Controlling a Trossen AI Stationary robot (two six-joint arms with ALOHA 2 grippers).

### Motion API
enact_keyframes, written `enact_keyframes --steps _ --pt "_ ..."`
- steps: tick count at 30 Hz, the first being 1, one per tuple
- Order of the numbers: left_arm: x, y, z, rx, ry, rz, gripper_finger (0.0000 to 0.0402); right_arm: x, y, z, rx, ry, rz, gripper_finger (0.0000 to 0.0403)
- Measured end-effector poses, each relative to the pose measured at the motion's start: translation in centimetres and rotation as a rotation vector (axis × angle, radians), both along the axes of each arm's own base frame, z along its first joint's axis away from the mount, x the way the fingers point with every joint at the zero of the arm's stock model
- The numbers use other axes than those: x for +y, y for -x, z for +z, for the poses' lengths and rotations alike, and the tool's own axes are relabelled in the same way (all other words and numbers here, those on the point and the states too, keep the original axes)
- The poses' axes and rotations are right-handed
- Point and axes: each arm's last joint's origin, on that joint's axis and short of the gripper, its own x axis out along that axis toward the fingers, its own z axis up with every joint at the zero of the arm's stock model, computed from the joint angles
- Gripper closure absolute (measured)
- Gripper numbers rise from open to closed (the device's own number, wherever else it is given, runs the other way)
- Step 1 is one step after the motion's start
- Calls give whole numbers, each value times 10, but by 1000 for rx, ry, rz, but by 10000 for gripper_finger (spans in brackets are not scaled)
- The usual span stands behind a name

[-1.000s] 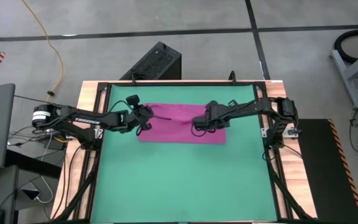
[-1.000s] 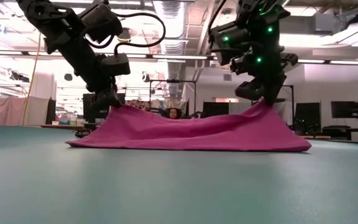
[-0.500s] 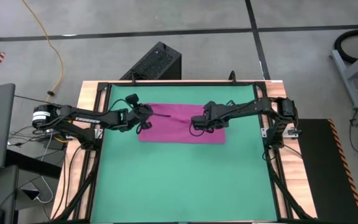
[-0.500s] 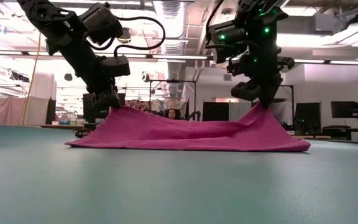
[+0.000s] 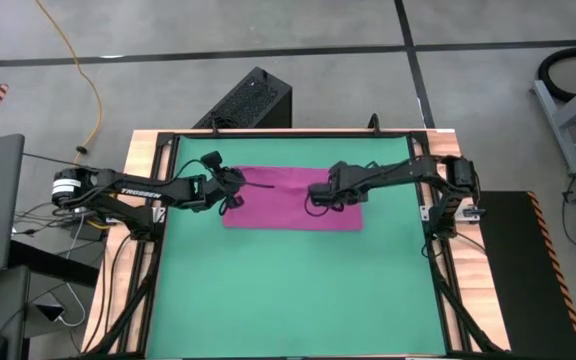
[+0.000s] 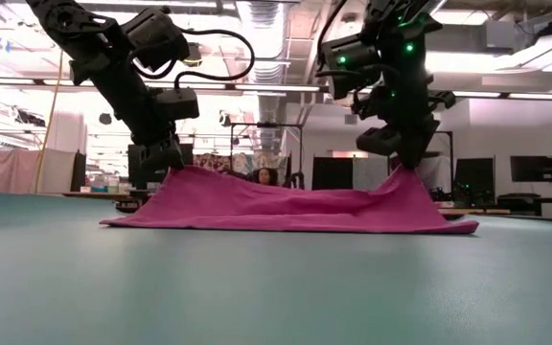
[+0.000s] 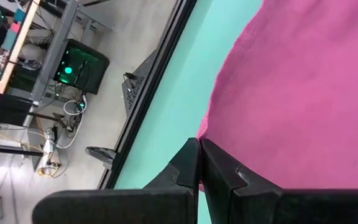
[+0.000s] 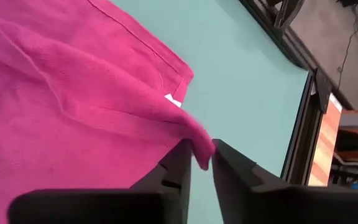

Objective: Roll towel
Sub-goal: Fold the pink towel

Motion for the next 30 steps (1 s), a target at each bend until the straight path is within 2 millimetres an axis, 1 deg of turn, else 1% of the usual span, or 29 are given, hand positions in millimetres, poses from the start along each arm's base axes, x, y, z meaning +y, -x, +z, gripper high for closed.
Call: enact_keyframes --steps 6,9,10,15,18,20,25,28,30 --pt "0 0 0 -20 24 -6 401 -10 2 0 -8 4 -52 244" --pt "0 0 0 -20 25 -6 401 -14 2 0 -18 5 -60 225" --pt "0 0 -1 -16 26 -6 401 -13 0 -1 -20 3 -38 222" --pt "2 3 -3 14 27 24 401 4 -13 -2 -38 -7 151 225" --pt "5 7 -5 40 39 53 401 20 -18 -3 -48 -38 235 233" --pt "7 9 -6 50 48 69 401 30 -20 -8 -62 -38 275 237" --pt "7 8 -8 37 102 26 401 48 -13 -32 -101 -35 280 246" --pt "6 7 -8 12 139 -6 401 54 -8 -49 -159 -28 260 250" --pt "6 7 -8 12 149 -7 401 54 -6 -57 -180 -26 253 253"
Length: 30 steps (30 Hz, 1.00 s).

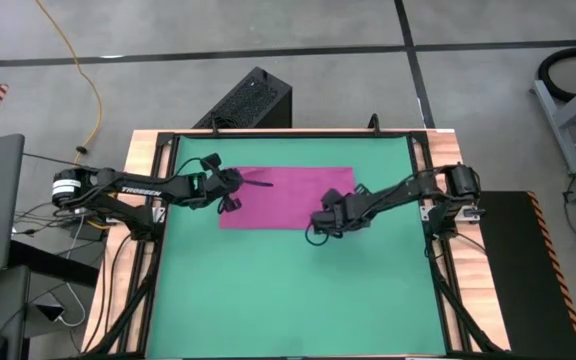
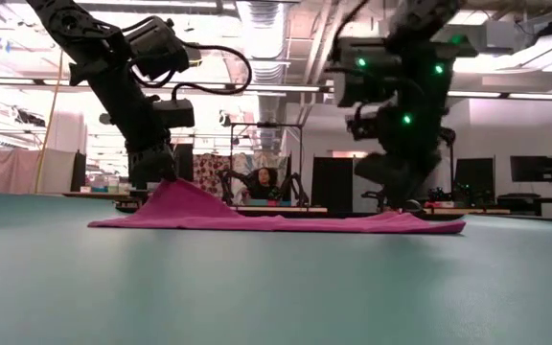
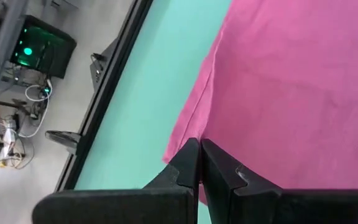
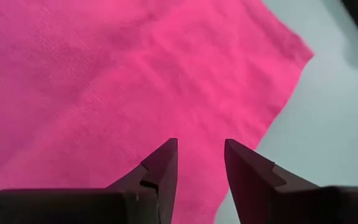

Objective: Roll towel
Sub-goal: Fold the pink towel

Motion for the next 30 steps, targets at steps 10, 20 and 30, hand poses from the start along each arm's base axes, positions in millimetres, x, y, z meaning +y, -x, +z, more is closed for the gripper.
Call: enact_keyframes --steps 10,20,30 --pt "7 8 -3 9 23 101 393 0 9 -13 -2 -26 -29 255" --pt "10 7 -3 22 46 51 302 0 5 -13 -36 -33 -27 255" --pt "-4 -13 11 -298 409 -414 278 30 0 -1 -162 112 98 255"
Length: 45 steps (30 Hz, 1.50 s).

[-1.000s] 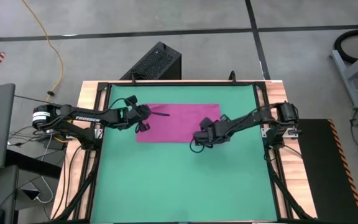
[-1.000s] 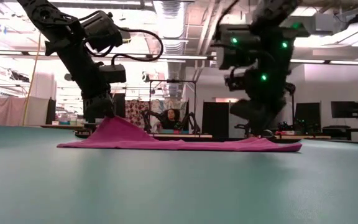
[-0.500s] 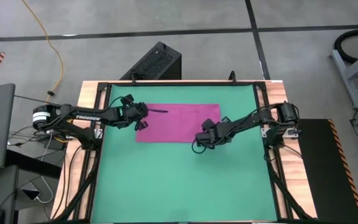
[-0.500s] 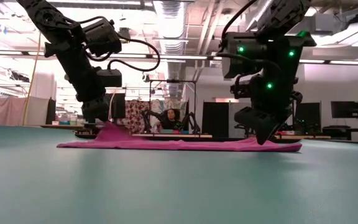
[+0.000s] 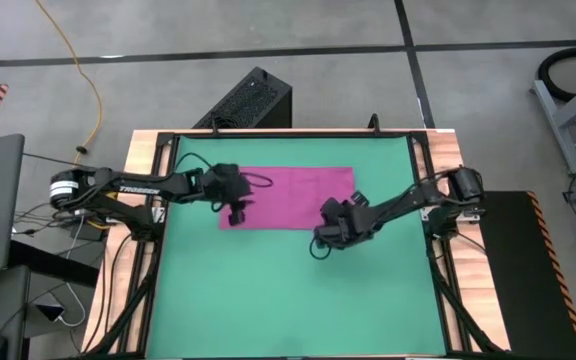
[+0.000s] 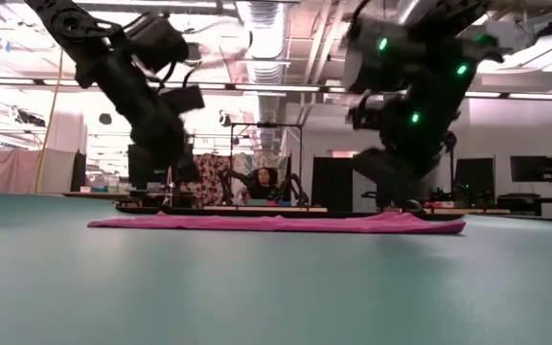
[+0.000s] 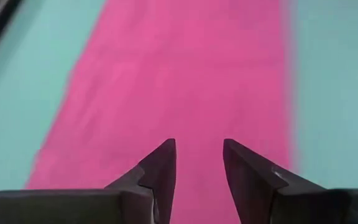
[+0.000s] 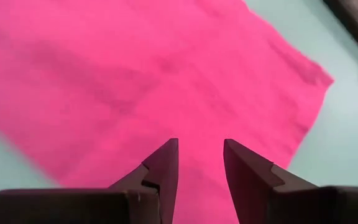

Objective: Roll towel
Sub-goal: Fold the pink towel

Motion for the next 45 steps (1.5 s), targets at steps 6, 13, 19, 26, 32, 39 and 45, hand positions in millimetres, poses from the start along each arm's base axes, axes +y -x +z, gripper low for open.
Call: enact_keyframes --steps 6,13,19,26,32,39,45 --pt "-18 -4 9 -125 211 -321 290 32 -16 14 -174 57 192 256" --pt "-58 5 -19 -97 124 -311 331 43 -53 -14 -242 148 386 256" --pt "-69 17 -37 -91 190 -291 353 32 -66 -32 -277 152 362 256" --pt "-65 20 -41 -49 63 -168 356 19 -66 -45 -243 31 348 256" --pt "-64 21 -45 -18 30 -158 356 19 -65 -45 -228 24 347 256" --pt "-61 36 -73 47 63 -77 356 25 -64 -42 -236 34 368 256" --pt "-64 47 -85 35 194 13 356 49 -61 -24 -316 29 431 256"
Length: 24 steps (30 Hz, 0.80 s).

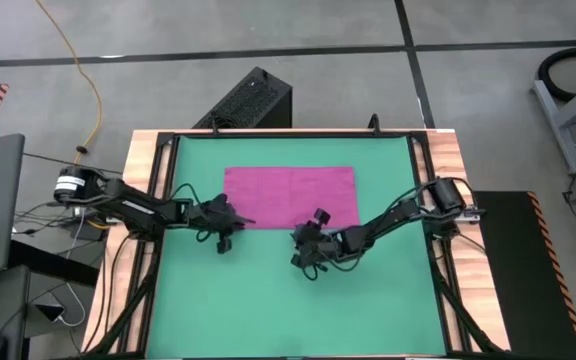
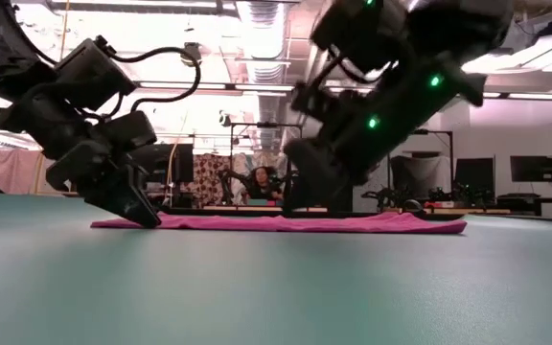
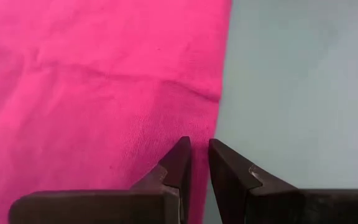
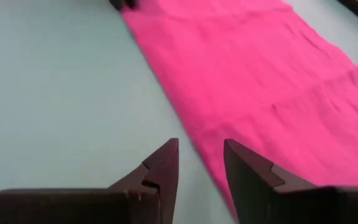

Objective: Roll towel
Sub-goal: Fold the pink towel

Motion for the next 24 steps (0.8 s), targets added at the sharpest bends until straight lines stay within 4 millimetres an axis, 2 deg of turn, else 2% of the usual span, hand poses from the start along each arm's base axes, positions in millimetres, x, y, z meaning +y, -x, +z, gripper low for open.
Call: enact_keyframes --steps 5,11,16,19,21,24 --pt "-19 0 1 -12 204 6 356 25 9 15 -75 -48 18 256" --pt "-50 -7 14 -157 441 -34 356 44 18 14 -111 -131 -10 256" --pt "-78 -25 57 -496 548 -188 356 50 22 12 -156 -223 -77 256" --pt "-88 -36 82 -643 476 -309 356 53 23 12 -180 -261 -99 256" --pt "-87 -43 97 -707 334 -372 356 55 24 13 -210 -266 -132 257" --pt "-76 -58 99 -606 73 -298 356 54 23 11 -246 -231 -172 268"
